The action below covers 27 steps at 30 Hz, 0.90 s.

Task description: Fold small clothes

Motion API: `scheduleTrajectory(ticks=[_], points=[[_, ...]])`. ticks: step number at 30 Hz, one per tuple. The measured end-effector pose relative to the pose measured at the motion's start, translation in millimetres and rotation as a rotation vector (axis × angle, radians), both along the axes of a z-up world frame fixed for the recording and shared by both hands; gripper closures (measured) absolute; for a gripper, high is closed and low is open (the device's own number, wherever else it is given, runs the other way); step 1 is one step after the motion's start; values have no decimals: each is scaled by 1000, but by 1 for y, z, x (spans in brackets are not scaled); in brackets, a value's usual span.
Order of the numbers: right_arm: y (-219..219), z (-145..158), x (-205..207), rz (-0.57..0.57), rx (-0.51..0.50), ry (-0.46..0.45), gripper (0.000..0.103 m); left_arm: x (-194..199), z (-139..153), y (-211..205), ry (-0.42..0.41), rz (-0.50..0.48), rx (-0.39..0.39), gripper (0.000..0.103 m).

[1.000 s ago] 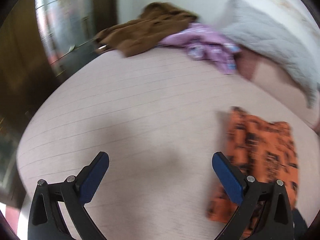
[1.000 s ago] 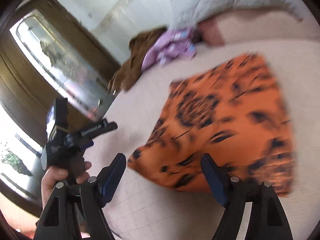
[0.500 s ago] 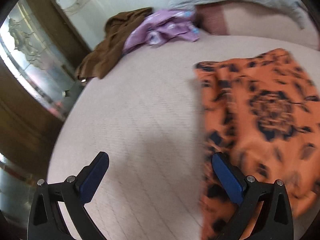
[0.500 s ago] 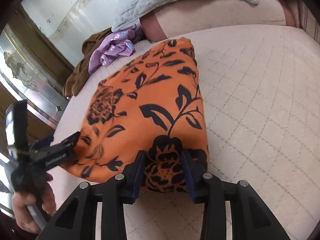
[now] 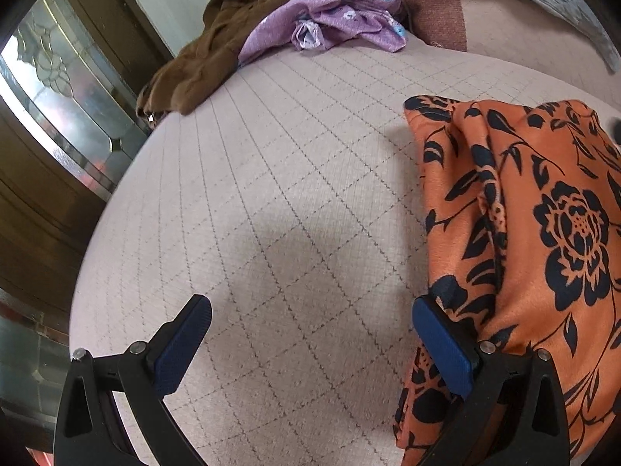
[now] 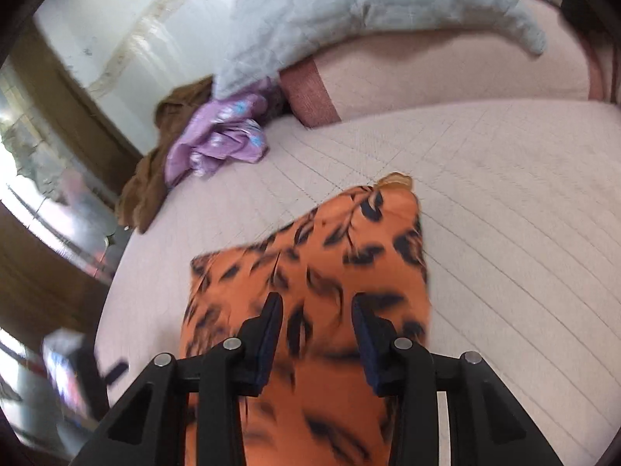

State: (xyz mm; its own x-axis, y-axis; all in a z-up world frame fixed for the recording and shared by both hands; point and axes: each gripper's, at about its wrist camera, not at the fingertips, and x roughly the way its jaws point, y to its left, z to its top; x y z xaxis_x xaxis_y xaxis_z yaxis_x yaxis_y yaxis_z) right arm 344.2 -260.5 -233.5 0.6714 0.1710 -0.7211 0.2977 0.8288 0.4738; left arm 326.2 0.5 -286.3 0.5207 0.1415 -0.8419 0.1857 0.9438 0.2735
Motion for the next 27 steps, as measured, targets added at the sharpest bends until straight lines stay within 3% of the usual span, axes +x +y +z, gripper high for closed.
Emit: scheduleTrajectory(ticks=[6, 11, 17, 22, 24, 27], points=[[-7, -45, 70, -38, 46, 183, 63, 11, -4, 8, 39, 4, -43, 0], [6, -18, 63, -24, -8, 153, 64, 14, 10, 29, 44, 35, -102, 0], [61, 15, 57, 140, 4, 78, 64, 5, 12, 35, 54, 1, -116, 0], [109, -15, 80, 217, -32, 171, 64, -6, 10, 36, 65, -23, -125, 0], [114, -31, 86, 196, -29, 201, 64, -5, 4, 33, 56, -14, -64, 0], [107, -26, 78, 165, 23, 152, 64, -3, -6, 25, 76, -19, -4, 0]])
